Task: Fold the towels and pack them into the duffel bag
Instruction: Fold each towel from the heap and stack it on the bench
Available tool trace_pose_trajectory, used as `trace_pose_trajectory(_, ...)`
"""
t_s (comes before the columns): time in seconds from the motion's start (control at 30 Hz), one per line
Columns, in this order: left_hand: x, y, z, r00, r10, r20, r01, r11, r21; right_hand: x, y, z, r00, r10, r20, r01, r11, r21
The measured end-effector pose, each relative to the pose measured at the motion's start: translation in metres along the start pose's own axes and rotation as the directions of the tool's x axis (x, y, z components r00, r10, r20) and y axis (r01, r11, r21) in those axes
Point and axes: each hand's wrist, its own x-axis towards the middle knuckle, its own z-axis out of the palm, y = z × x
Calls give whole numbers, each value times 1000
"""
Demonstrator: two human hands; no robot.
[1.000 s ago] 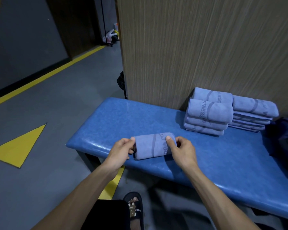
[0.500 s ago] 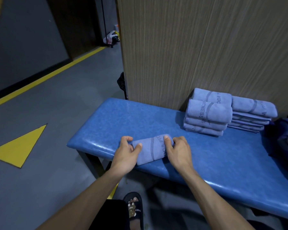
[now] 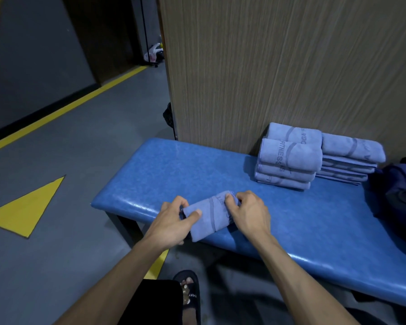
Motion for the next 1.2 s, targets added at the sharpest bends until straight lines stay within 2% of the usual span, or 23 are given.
trace_pose_trajectory(0.07, -2, 2, 1, 997, -56, 58, 69, 967, -244, 1, -2, -4, 1000, 19, 14, -19, 1000, -7)
trace_pose_trajectory(0.17, 0, 6, 3, 989, -95, 112, 136, 882, -451, 0, -2, -8, 999, 48, 22, -48, 999, 5)
trace_pose_trajectory(0.27, 6, 9, 4, 988, -96, 123, 150, 800, -581, 0, 1, -11, 998, 55, 34, -56, 998, 32)
trace_pose_trajectory(0.37, 12, 9, 3, 983, -111, 149, 181, 761, -624, 1, 6, -13, 998, 34, 46, -37, 996, 78)
trace_pose_trajectory(0.47, 12, 16, 4, 989, -59, 136, 134, 750, -647, 2, 14, -19, 998, 25, 64, -32, 993, 116)
trace_pose_trajectory(0.57, 10, 23, 6, 998, 56, 38, -21, 789, -614, 1, 22, -30, 995, 8, 97, -24, 985, 170)
trace_pose_trajectory(0.6, 9, 27, 6, 994, 109, 21, -74, 799, -597, -1, 24, -36, 996, -43, 72, 30, 983, 182)
trace_pose_trajectory(0.67, 8, 36, 6, 977, 211, 19, -161, 801, -577, -7, 26, -51, 972, -235, -22, 234, 946, 224)
trace_pose_trajectory(0.77, 9, 50, 11, 945, 327, 33, -251, 784, -568, -17, 26, -76, 858, -504, -96, 513, 835, 199)
trace_pose_trajectory(0.87, 8, 59, 21, 890, 451, 68, -375, 808, -455, -19, 33, -89, 770, -634, -71, 638, 766, 85)
trace_pose_trajectory(1.0, 6, 71, 42, 836, 526, 154, -445, 815, -371, -25, 45, -98, 760, -649, -31, 639, 737, 219)
trace_pose_trajectory(1.1, 4, 81, 52, 839, 520, 160, -426, 811, -401, -28, 52, -111, 809, -588, -2, 556, 765, 325)
trace_pose_trajectory(1.2, 2, 91, 59, 807, 557, 198, -453, 798, -398, -32, 61, -123, 865, -486, 125, 428, 844, 324)
